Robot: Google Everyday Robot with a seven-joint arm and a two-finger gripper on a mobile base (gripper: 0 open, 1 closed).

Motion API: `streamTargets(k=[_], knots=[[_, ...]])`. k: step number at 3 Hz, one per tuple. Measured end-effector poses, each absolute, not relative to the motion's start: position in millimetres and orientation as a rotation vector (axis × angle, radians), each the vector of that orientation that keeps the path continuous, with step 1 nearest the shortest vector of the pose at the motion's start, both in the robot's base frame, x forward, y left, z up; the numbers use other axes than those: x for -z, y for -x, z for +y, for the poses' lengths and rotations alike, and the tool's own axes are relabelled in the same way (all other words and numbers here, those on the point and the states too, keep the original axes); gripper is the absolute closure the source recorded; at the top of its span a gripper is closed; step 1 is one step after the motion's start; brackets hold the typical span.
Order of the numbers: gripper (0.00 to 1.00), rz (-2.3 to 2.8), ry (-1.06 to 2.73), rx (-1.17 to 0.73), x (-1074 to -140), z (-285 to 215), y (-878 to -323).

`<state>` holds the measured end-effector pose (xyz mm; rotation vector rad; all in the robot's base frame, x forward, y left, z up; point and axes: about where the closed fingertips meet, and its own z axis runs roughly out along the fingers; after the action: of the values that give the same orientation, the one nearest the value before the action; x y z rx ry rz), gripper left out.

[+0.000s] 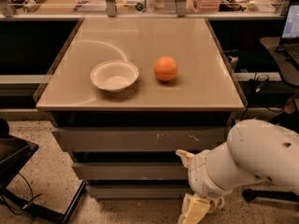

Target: Open middle drawer

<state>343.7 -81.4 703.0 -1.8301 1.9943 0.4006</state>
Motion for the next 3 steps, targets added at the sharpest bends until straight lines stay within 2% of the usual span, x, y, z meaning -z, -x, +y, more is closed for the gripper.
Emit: streamTargets(k=[1,3], knots=[[0.00,1.994,1.830,-0.400,-703.0,-81.4,-343.7],[0.00,1.987,1.733,-0.210,-702.4,-86.8,-374.7]])
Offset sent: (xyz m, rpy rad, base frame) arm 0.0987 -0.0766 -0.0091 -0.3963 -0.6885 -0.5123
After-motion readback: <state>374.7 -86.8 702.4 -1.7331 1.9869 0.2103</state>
